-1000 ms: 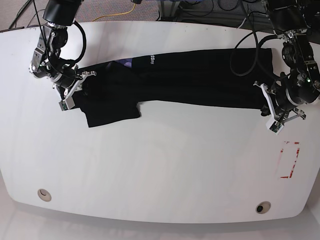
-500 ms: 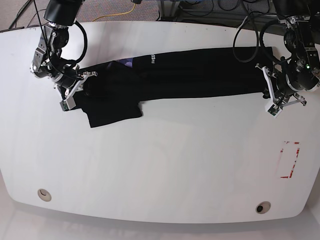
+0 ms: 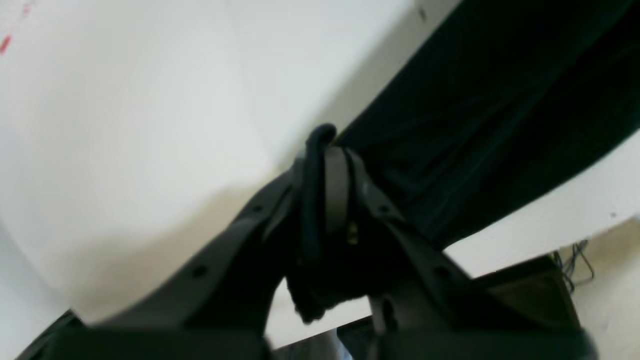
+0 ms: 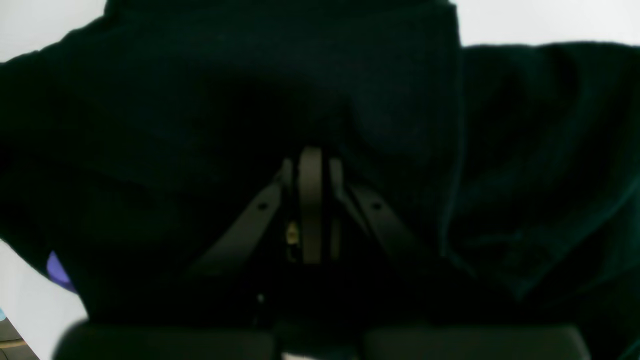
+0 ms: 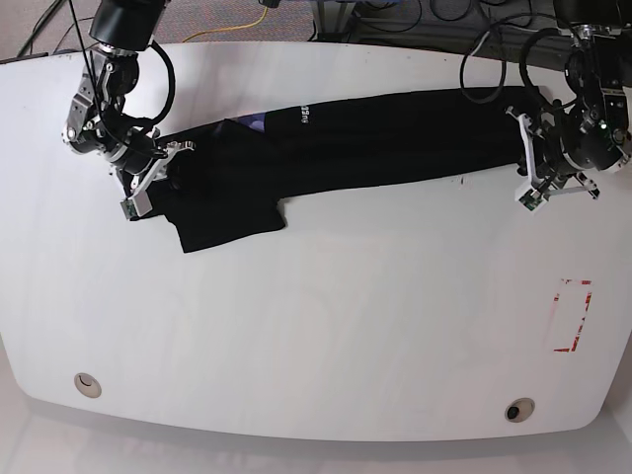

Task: Layout the t-shirt on the table in an organized manner, then fold the t-shirt properly
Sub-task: 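Pull the strip end with the left gripper away from the right gripper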

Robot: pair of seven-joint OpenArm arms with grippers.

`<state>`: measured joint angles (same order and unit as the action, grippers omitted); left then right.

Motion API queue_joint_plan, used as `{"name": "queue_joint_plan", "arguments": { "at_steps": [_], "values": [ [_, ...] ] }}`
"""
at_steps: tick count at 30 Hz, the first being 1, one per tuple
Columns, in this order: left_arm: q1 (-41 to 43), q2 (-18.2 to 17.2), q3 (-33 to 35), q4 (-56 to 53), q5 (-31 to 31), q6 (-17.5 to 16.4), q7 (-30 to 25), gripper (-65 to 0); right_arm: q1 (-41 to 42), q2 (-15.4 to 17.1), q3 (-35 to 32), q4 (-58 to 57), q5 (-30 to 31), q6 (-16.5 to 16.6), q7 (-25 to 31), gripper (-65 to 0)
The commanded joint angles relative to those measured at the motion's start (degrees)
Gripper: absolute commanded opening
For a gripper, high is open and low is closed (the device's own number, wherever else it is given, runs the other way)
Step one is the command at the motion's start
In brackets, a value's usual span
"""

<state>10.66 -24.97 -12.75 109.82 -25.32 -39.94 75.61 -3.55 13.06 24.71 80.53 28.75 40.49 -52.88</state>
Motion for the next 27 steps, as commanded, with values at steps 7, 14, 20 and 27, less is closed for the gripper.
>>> {"name": "queue_joint_plan", "arguments": {
  "at_steps": [7,14,20,27],
  "values": [
    [2.6,-2.2,0.9,0.9,0.0,-0.1,-0.3,-37.5,-0.1,-0.3,-0.1,0.0,-2.5,-0.5,-3.0,-63.3],
    [4.1,-2.5,0.9,0.6,0.4,-0.1,-0.3,-26.1,-0.1,-0.3,-0.1,0.0,-2.5,-0.5,-3.0,-63.3],
    [3.9,-2.5,0.9,0.6,2.0,-0.1,-0.3,-18.9,-0.1,-0.2,-0.1,0.0,-2.5,-0.5,-3.0,-63.3],
    [0.9,-2.5,0.9,0.7,2.7,-0.1,0.0,-15.7,-0.1,-0.3,-0.1,0.1,-2.5,-0.5,-3.0,-63.3]
  ]
}}
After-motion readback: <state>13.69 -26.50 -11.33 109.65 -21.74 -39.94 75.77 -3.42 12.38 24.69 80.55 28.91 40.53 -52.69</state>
